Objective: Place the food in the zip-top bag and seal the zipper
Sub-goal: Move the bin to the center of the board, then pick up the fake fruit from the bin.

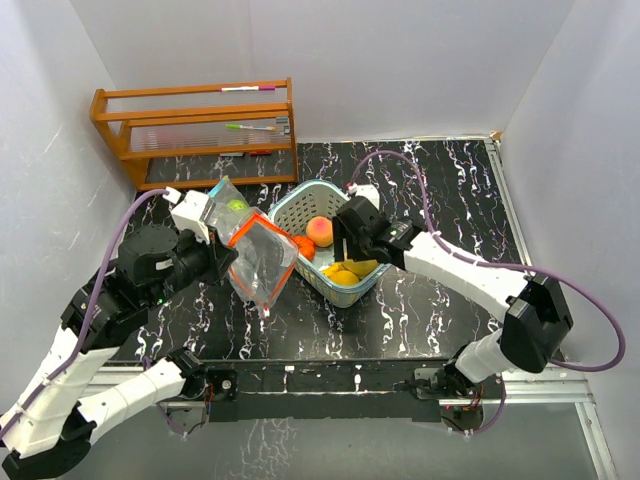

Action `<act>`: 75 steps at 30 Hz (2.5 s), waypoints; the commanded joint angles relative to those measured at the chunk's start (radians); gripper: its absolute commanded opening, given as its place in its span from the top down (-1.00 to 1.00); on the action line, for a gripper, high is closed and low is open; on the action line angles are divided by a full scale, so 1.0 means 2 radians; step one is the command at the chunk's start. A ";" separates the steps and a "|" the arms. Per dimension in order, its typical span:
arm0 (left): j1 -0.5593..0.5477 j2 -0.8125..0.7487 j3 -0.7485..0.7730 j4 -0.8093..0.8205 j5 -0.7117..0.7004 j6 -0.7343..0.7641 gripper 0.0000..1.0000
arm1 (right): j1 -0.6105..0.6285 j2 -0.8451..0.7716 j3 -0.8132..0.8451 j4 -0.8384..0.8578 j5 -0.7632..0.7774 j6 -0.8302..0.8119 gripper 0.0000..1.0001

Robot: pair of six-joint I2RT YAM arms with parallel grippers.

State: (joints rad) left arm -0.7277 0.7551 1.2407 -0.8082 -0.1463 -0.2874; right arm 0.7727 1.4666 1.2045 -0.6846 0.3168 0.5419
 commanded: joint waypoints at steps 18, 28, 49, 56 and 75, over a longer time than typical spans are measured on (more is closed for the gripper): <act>0.003 -0.001 -0.010 0.034 0.002 0.008 1.00 | 0.002 -0.166 -0.071 -0.038 0.004 0.044 -0.39; 0.003 0.000 -0.029 0.051 0.027 -0.003 1.00 | 0.002 -0.039 -0.037 0.096 0.062 0.029 -0.57; 0.004 -0.029 -0.039 0.035 0.004 0.000 1.00 | 0.002 0.166 -0.004 0.126 0.163 0.083 -0.66; 0.003 -0.029 -0.044 0.035 0.003 0.001 1.00 | 0.002 0.179 -0.013 0.129 0.154 0.080 0.20; 0.004 0.012 -0.058 0.054 -0.004 -0.005 1.00 | 0.008 -0.108 -0.066 0.154 0.037 0.004 0.62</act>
State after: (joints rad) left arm -0.7273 0.7498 1.1400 -0.7376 -0.1547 -0.2955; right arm 0.7845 1.3739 1.1194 -0.4126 0.4671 0.6102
